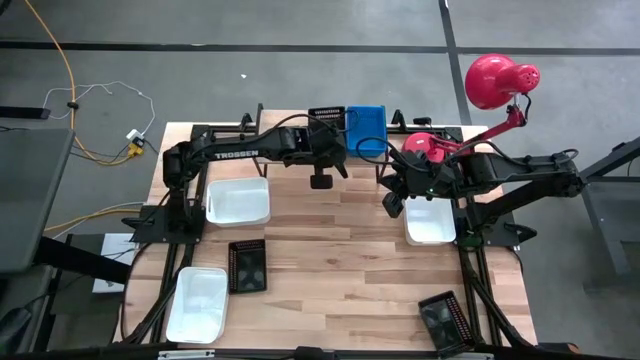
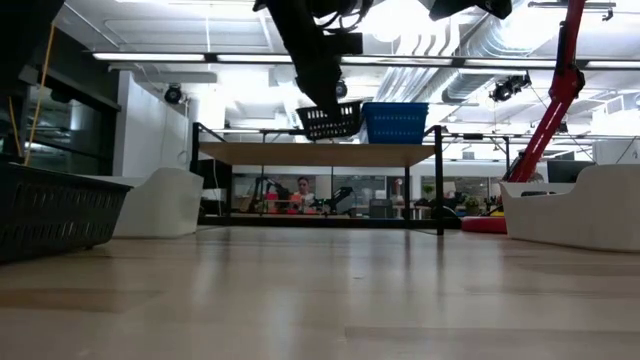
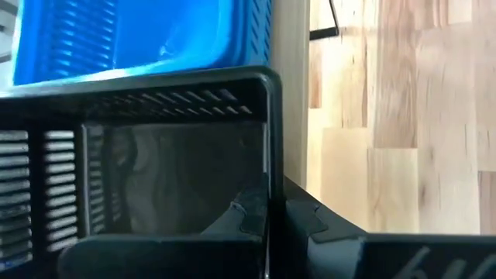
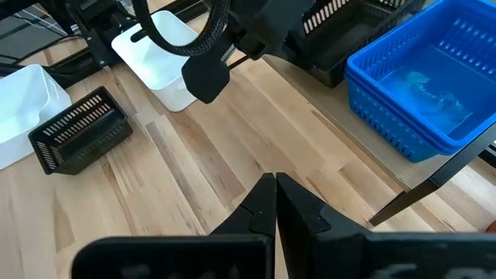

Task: Stack baskets on shelf by color
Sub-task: Put the top center black bin on the shelf

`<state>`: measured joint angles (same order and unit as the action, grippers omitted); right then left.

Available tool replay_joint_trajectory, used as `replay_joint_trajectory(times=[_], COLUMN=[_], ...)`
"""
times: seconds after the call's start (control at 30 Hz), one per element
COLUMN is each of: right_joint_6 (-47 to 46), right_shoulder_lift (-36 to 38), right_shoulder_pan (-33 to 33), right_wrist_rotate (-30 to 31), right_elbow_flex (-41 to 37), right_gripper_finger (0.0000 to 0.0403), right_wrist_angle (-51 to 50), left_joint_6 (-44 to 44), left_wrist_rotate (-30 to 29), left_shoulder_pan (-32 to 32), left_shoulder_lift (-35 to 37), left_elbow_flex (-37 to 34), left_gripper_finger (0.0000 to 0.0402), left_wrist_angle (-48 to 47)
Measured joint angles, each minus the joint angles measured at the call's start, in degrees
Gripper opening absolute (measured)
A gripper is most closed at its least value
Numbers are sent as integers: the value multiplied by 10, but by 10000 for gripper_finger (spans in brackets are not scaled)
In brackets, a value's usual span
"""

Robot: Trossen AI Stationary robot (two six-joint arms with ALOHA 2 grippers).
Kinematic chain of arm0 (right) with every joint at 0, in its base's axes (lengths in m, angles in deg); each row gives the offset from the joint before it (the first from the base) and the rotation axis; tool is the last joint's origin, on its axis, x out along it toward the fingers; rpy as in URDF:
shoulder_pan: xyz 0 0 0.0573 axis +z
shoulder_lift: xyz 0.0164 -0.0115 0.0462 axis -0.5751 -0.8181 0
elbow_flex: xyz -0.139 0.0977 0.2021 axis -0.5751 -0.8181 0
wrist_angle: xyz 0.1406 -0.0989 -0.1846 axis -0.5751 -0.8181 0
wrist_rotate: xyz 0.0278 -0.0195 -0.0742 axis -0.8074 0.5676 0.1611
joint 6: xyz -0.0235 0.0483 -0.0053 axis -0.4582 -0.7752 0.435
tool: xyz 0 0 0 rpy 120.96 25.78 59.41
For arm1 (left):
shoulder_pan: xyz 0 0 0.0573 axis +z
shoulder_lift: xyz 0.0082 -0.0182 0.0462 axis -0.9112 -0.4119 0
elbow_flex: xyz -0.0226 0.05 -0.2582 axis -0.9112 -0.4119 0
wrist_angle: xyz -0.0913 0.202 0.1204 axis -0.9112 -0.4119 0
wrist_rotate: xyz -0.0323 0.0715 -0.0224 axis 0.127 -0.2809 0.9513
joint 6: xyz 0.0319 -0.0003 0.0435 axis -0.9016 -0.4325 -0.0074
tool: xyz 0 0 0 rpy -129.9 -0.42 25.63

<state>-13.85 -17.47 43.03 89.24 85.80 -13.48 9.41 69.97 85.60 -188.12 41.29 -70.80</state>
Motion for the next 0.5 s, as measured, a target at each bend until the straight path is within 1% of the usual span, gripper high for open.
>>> replay_joint_trajectory(times=[0.27,0.37,0.5], right_joint_6=[0,0,0], right_shoulder_lift=[0,0,0], right_shoulder_pan=[0,0,0], right_wrist_rotate=[0,0,0], right_elbow_flex=[0,0,0], right_gripper_finger=[0,0,0], right_wrist_angle=[2,4,4], left_joint_6=[0,-5,-10], left_wrist_rotate=[0,0,0], left_shoulder_pan=[2,4,7], left_shoulder_lift=[-1,-1,-1], left_elbow_flex=[0,0,0], left_gripper_finger=[4,21,58], left_wrist_angle=[-1,-1,-1])
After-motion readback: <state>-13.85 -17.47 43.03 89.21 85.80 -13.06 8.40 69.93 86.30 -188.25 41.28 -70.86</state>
